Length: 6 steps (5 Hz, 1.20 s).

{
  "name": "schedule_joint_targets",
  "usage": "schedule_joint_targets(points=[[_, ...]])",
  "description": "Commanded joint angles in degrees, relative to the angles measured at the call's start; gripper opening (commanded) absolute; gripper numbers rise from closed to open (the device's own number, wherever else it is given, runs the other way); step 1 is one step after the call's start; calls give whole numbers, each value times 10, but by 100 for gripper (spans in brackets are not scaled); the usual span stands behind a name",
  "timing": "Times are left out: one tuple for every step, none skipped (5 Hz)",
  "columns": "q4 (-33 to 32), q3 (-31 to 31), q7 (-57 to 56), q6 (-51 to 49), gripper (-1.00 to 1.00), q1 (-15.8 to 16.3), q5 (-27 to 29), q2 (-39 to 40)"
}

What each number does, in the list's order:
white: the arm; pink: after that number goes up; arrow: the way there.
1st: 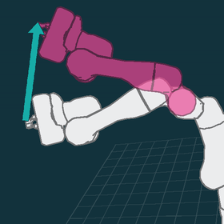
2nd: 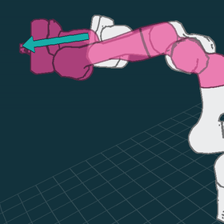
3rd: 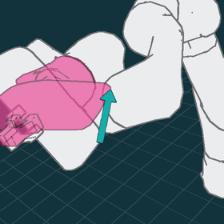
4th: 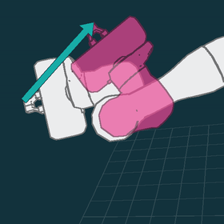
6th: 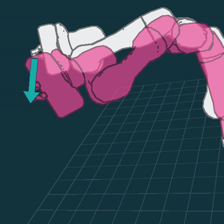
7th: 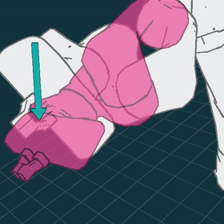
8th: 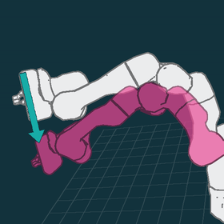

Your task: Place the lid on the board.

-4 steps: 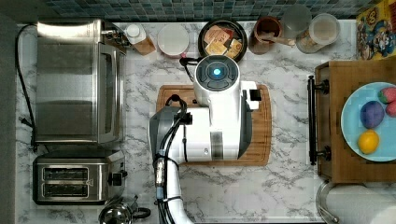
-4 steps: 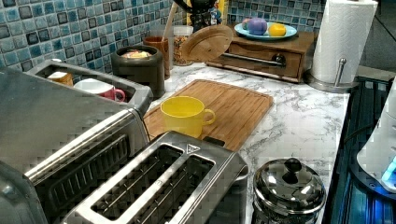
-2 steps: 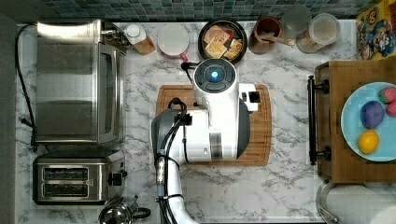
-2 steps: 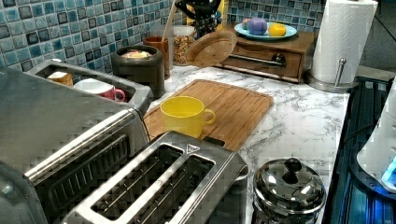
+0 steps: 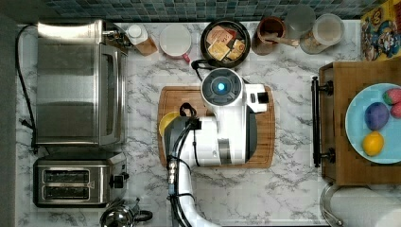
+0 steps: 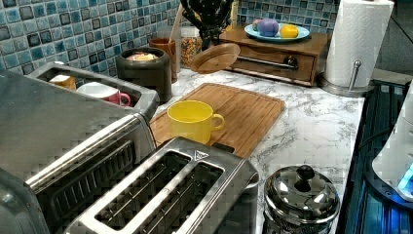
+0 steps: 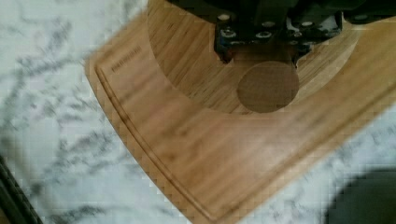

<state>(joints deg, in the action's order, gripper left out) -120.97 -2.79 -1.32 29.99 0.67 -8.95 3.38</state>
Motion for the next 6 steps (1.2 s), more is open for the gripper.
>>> schedule_joint_targets(points=[[-105, -32, 81, 124, -100, -26, -85, -86], [-169, -29, 169, 224, -100, -35, -197, -108], [-187, -34, 182, 275, -100, -45, -209, -109], [-187, -41, 202, 297, -100, -44, -228, -92], [-189, -39, 255, 319, -100, -54, -277, -81], [-189, -41, 295, 346, -100, -59, -319, -70]])
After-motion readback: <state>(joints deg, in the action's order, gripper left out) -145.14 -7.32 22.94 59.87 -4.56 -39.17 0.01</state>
